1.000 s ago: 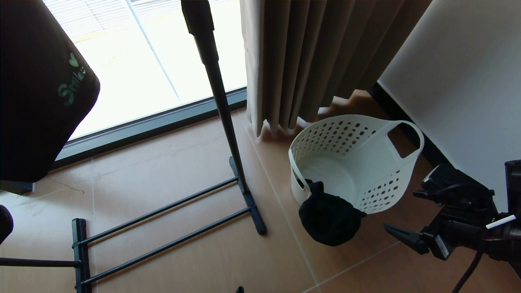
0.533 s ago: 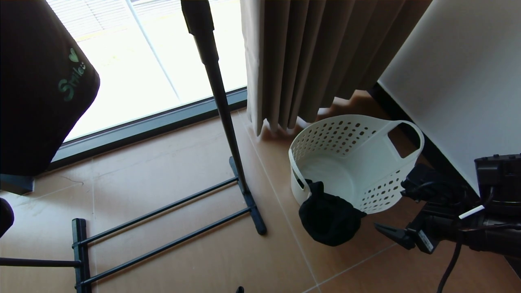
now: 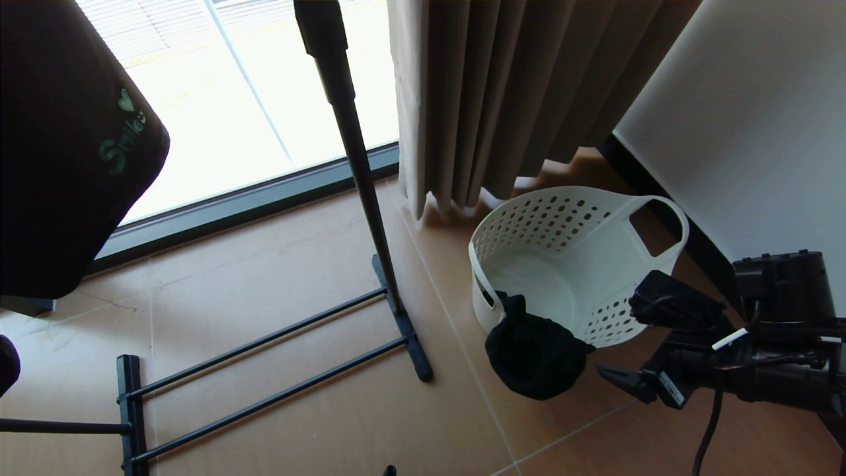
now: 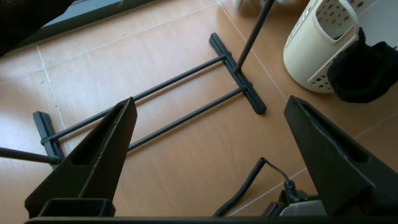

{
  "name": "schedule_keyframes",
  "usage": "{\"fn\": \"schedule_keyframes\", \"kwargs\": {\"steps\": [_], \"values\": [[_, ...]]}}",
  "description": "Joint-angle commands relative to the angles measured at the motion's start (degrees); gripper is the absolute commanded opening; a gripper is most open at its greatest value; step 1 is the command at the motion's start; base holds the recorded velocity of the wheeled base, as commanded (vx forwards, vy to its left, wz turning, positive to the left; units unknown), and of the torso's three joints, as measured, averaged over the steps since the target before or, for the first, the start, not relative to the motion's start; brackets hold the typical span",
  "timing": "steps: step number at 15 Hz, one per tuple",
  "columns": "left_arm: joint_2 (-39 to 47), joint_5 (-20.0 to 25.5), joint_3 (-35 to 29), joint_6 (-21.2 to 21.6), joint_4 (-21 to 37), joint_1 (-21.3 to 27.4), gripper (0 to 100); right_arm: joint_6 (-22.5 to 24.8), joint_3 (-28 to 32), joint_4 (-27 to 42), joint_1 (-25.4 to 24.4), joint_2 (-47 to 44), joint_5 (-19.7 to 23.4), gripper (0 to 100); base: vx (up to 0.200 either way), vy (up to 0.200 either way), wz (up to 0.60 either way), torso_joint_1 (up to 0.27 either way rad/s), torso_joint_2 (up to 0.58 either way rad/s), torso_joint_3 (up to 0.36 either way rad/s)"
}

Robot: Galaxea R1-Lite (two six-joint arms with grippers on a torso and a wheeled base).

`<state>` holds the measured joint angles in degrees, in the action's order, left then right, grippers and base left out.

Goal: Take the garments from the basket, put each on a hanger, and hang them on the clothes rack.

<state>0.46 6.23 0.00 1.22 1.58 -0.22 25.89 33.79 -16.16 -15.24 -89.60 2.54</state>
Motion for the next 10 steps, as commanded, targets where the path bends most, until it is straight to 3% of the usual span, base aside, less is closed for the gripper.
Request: {"fn": "schedule_keyframes", "kwargs": {"steps": [1, 10], "values": [[-0.02, -0.08, 0.00, 0.01, 0.00, -0.04, 100, 0.03, 0.31, -0.01, 0.03, -0.93, 0.01, 100, 0.000, 0.000, 0.00, 0.000, 0.00, 0.000], [-0.02, -0.08, 0.00, -0.08, 0.00, -0.04, 100, 0.03, 1.01, -0.27, 0.30, -3.74, 0.01, 100, 0.000, 0.000, 0.00, 0.000, 0.00, 0.000]]}}
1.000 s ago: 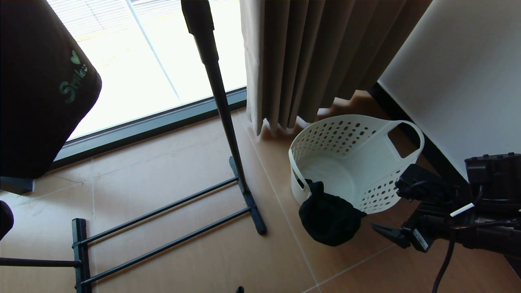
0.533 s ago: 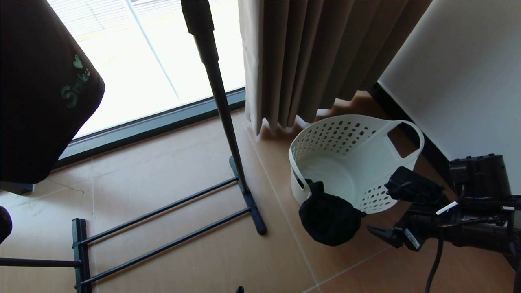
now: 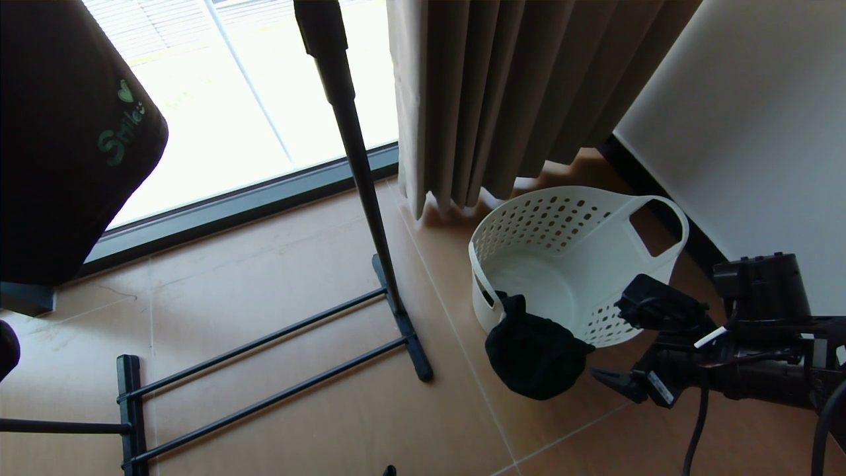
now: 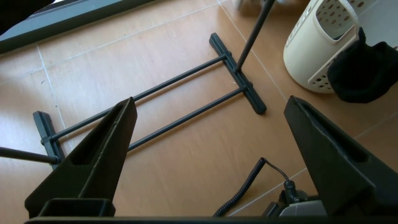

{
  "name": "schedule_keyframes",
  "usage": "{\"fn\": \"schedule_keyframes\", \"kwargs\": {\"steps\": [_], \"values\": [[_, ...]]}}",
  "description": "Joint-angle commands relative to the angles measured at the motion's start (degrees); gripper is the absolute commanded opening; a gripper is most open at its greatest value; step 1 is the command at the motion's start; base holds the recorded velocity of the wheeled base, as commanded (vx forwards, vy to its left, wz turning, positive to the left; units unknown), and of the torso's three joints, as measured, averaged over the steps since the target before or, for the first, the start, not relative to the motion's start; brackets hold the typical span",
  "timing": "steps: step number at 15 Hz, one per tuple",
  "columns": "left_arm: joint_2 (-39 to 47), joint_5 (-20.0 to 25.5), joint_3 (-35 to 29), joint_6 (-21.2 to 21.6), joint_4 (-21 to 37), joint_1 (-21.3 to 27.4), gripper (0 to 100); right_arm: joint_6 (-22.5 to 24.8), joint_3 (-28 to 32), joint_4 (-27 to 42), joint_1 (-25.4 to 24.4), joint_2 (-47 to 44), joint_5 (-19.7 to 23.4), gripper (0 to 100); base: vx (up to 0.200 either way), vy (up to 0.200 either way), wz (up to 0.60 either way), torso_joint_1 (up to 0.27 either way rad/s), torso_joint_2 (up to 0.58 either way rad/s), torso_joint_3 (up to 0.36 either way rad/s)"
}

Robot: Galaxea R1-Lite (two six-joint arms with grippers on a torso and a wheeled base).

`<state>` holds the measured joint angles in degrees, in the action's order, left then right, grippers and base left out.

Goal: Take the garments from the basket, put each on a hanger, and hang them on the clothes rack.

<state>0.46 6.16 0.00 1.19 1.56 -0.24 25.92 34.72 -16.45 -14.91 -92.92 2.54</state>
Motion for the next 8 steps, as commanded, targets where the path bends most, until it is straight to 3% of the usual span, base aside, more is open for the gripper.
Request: {"fn": "schedule_keyframes", "kwargs": {"steps": [1, 8], "values": [[-0.02, 0.00, 0.00, 0.04, -0.07, -0.02, 100, 0.01, 0.26, 0.01, -0.03, -0.86, 0.01, 100, 0.000, 0.000, 0.00, 0.000, 0.00, 0.000], [-0.02, 0.00, 0.00, 0.04, 0.02, 0.07, 100, -0.08, 0.09, 0.01, 0.76, -2.44, 0.10, 100, 0.000, 0.000, 0.00, 0.000, 0.00, 0.000]]}}
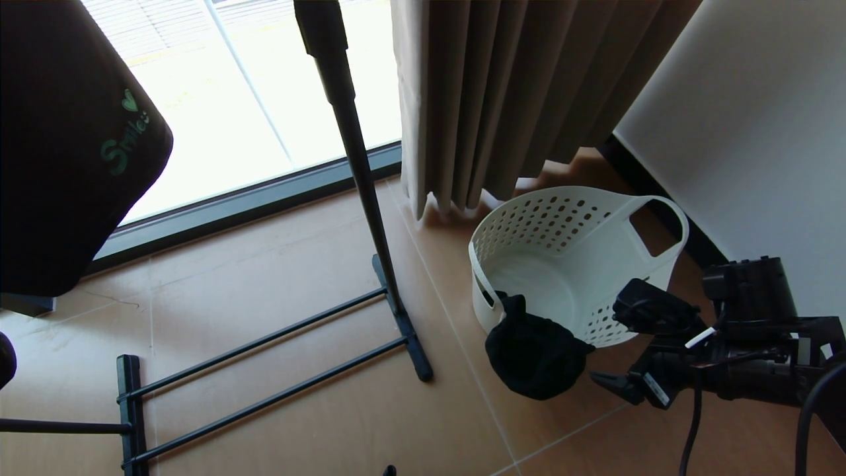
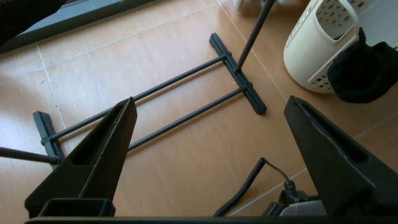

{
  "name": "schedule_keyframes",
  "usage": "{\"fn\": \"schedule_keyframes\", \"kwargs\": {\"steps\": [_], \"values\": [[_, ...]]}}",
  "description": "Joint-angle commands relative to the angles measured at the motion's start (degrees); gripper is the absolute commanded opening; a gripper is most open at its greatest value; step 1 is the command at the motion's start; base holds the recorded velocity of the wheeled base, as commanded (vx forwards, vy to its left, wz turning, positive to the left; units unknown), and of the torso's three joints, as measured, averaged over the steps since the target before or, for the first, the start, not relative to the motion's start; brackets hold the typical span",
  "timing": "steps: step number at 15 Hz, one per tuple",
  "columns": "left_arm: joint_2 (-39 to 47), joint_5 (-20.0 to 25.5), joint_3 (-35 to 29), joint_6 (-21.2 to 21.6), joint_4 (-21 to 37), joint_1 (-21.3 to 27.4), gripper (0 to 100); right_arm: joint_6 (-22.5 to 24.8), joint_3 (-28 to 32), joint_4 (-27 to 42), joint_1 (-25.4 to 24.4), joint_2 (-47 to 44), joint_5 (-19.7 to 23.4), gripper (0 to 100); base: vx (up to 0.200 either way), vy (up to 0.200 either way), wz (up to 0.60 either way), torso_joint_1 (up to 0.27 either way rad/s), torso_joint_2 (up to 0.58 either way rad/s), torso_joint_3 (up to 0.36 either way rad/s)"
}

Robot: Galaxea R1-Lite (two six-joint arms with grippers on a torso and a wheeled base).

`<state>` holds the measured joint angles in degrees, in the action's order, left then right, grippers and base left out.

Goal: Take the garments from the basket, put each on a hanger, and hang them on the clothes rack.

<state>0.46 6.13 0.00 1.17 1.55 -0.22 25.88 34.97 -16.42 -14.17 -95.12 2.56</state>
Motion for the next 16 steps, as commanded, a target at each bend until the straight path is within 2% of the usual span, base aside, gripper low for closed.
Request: {"fn": "schedule_keyframes", "kwargs": {"steps": [1, 4, 8, 14, 15, 16], "values": [[-0.02, 0.02, 0.00, 0.06, 0.03, -0.04, 100, 0.05, -0.35, -0.01, 0.63, -0.33, -0.01, 100, 0.000, 0.000, 0.00, 0.000, 0.00, 0.000], [-0.02, 0.02, 0.00, -0.03, 0.03, -0.04, 100, 0.05, 0.18, -0.10, 0.98, -1.12, 0.08, 100, 0.000, 0.000, 0.00, 0.000, 0.00, 0.000], [-0.02, 0.02, 0.00, 0.06, 0.03, -0.04, 100, 0.05, 3.26, -0.45, 0.63, -6.65, -0.01, 100, 0.000, 0.000, 0.00, 0.000, 0.00, 0.000], [-0.02, 0.02, 0.00, 0.06, 0.03, -0.04, 100, 0.05, 13.37, -0.10, 0.37, -12.54, -0.10, 100, 0.000, 0.000, 0.00, 0.000, 0.00, 0.000], [-0.02, 0.02, 0.00, 0.06, 0.03, -0.04, 100, 0.05, 13.37, -0.10, 0.37, -12.54, -0.10, 100, 0.000, 0.000, 0.00, 0.000, 0.00, 0.000], [-0.02, 0.02, 0.00, -0.03, 0.03, -0.04, 100, -0.04, 16.44, -0.01, 0.28, -14.83, -0.10, 100, 0.000, 0.000, 0.00, 0.000, 0.00, 0.000]]}}
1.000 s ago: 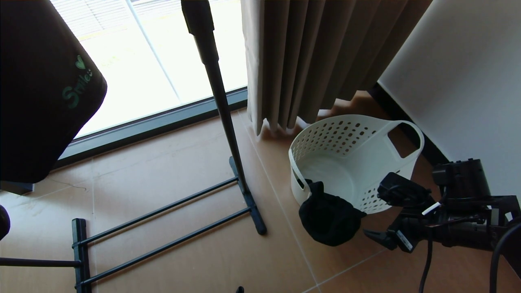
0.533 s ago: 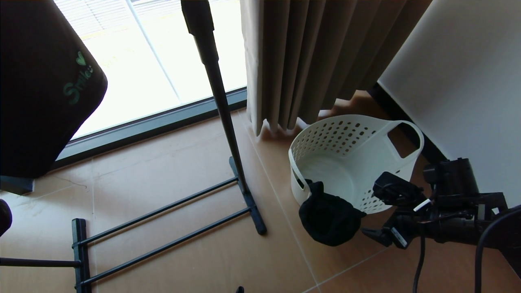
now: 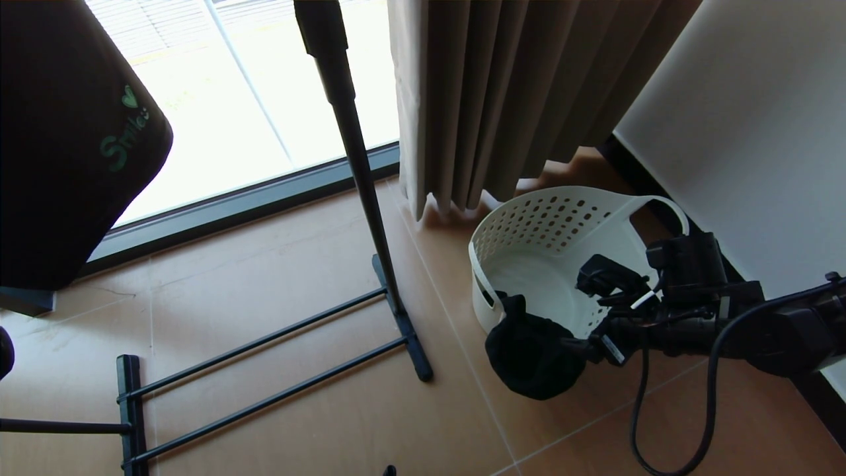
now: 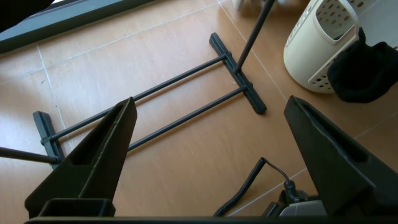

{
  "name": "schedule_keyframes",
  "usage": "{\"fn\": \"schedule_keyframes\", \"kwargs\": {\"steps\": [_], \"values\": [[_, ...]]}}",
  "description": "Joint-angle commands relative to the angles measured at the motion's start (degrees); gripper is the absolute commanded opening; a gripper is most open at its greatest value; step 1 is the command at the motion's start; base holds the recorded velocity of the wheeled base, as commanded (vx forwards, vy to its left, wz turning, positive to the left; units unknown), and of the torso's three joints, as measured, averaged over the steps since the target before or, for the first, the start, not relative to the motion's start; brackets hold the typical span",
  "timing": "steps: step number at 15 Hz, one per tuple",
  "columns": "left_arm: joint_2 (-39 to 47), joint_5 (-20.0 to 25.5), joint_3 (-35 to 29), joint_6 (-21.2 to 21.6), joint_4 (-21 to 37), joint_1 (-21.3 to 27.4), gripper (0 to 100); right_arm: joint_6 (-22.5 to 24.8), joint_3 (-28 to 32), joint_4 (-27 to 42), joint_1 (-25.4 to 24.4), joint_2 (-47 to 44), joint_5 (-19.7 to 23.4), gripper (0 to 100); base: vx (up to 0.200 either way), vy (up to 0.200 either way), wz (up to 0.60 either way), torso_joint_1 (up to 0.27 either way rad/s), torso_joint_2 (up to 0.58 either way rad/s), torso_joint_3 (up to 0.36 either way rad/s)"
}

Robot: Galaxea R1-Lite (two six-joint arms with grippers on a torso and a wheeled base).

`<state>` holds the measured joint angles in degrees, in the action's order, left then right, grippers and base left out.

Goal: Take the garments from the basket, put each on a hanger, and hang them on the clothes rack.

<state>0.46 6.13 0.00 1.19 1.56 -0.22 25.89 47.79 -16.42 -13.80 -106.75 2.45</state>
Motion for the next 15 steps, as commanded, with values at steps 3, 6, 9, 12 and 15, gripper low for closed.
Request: {"fn": "schedule_keyframes", "kwargs": {"steps": [3, 6, 9, 12, 15], "values": [[-0.02, 0.02, 0.00, 0.04, 0.02, 0.04, 100, -0.14, 6.88, 0.07, -1.41, -6.10, 0.01, 100, 0.000, 0.000, 0.00, 0.000, 0.00, 0.000], [-0.02, 0.02, 0.00, -0.05, 0.02, -0.04, 100, -0.32, 9.52, 0.07, -2.37, -8.82, 0.10, 100, 0.000, 0.000, 0.00, 0.000, 0.00, 0.000], [-0.02, 0.02, 0.00, -0.05, 0.02, 0.04, 100, -0.32, 11.10, -0.37, -2.64, -11.37, 0.10, 100, 0.000, 0.000, 0.00, 0.000, 0.00, 0.000], [-0.02, 0.02, 0.00, -0.05, 0.02, 0.04, 100, -0.40, 13.03, -0.37, -2.55, -13.39, 0.10, 100, 0.000, 0.000, 0.00, 0.000, 0.00, 0.000], [-0.02, 0.02, 0.00, -0.05, 0.02, -0.04, 100, -0.49, 14.70, -0.37, -2.37, -14.71, 0.01, 100, 0.000, 0.000, 0.00, 0.000, 0.00, 0.000]]}}
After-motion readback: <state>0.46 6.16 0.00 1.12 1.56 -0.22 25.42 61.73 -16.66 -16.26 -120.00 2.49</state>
